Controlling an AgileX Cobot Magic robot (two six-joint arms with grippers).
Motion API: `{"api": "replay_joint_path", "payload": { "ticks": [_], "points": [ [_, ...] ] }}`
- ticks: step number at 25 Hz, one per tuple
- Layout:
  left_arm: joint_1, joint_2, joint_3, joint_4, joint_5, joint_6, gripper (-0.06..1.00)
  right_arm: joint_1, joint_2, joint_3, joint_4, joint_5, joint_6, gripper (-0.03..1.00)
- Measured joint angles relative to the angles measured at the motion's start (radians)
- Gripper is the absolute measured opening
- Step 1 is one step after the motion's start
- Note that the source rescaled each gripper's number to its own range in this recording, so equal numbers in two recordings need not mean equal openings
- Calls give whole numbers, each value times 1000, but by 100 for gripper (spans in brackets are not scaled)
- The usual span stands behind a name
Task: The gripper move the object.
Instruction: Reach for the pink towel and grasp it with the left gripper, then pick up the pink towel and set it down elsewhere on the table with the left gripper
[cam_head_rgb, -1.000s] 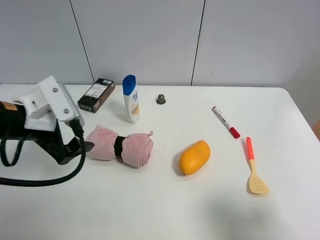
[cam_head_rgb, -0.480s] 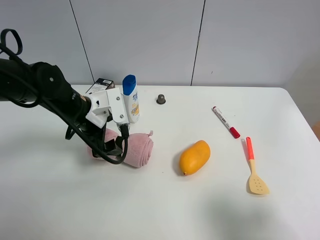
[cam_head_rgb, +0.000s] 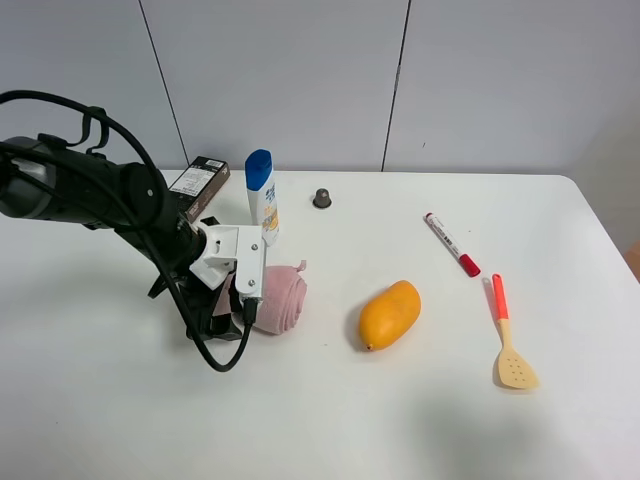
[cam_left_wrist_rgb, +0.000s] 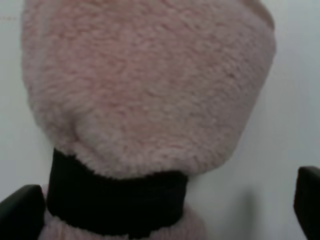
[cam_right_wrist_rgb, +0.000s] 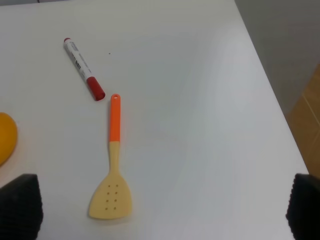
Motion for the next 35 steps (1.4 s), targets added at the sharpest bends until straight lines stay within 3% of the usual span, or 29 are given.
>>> {"api": "replay_joint_path", "payload": {
  "ticks": [5, 13, 14, 16, 18, 19, 22, 26, 30, 35],
  "points": [
    [0, 67, -76, -1, -5, 4, 100, 0, 0, 0, 0, 0, 0, 100],
    [0, 125, -135, -71, 56, -29, 100, 0, 0, 0, 0, 0, 0, 100],
    [0, 127, -135, -72, 63, -29, 95, 0, 0, 0, 0, 0, 0, 100],
    [0, 130, -135, -73, 75, -29, 68, 0, 0, 0, 0, 0, 0, 100],
    [0, 130, -135, -73, 108, -29, 15, 0, 0, 0, 0, 0, 0, 100],
    [0, 130, -135, -75, 127, -29, 1, 0, 0, 0, 0, 0, 0, 100],
    [0, 130, -137, -79, 184, -55, 2, 0, 0, 0, 0, 0, 0, 100],
    [-4, 99, -137, -76, 222, -182, 1, 0, 0, 0, 0, 0, 0, 100],
    [-20, -9, -137, -72, 201, -258, 1, 0, 0, 0, 0, 0, 0, 100],
    [-84, -128, -141, -110, 142, -278, 1, 0, 0, 0, 0, 0, 0, 100]
  ]
}}
